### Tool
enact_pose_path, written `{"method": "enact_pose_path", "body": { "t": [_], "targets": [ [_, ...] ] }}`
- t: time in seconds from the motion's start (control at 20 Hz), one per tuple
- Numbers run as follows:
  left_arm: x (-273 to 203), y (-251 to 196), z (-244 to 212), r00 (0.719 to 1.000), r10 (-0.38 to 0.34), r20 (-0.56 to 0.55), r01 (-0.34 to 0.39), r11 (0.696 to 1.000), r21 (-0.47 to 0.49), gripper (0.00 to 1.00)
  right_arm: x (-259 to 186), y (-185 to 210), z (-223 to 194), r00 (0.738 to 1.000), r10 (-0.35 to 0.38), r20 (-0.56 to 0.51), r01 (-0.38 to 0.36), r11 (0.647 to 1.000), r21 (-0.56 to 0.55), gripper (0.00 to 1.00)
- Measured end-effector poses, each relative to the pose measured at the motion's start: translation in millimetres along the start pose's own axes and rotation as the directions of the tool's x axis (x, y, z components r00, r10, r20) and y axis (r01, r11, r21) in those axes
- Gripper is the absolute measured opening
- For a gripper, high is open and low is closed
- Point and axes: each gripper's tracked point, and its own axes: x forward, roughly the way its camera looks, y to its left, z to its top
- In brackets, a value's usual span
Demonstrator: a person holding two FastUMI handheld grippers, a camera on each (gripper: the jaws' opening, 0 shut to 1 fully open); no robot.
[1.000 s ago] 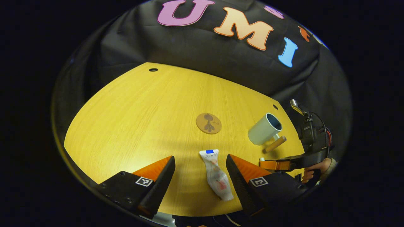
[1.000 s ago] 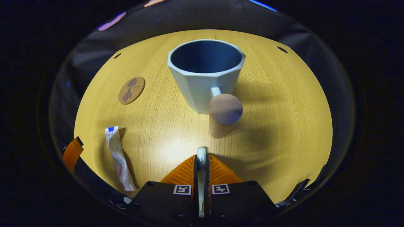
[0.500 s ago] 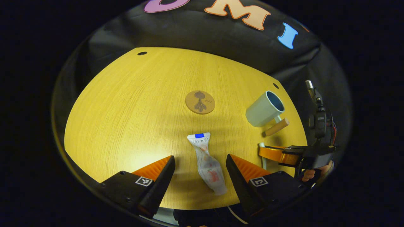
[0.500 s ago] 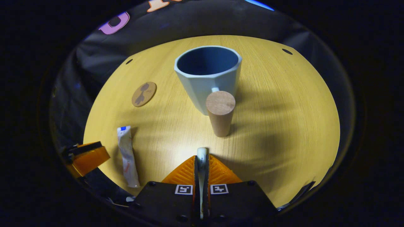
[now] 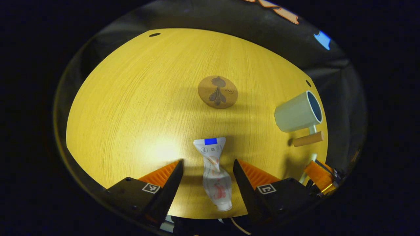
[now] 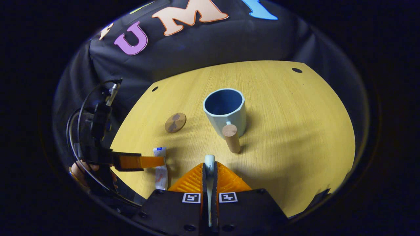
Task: Put the toothbrush and toothpaste on the desktop into the cup, then pick up the cup and place it on the coaster on the desktop.
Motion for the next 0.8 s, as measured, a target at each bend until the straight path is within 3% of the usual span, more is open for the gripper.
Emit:
{"method": "enact_pose_path", "body": {
  "t": [0.4,0.5,0.55,0.8],
  "targets": [
    [15,3,6,0.988,0.132,-0.079,-0.126,0.99,0.067,0.55,-20,-32,21,0.998,-0.043,0.052,0.041,0.999,0.034,0.06],
    [17,2,9,0.983,0.161,-0.09,-0.154,0.985,0.075,0.42,-24,-35,27,0.997,-0.038,0.067,0.036,0.999,0.033,0.06],
    [15,5,6,0.979,0.182,-0.091,-0.174,0.981,0.088,0.25,-24,-39,26,0.997,-0.044,0.066,0.042,0.998,0.036,0.06],
    [14,4,3,0.983,0.168,-0.068,-0.16,0.981,0.114,0.17,-31,-49,29,0.996,-0.048,0.074,0.044,0.998,0.054,0.06]
  ]
}}
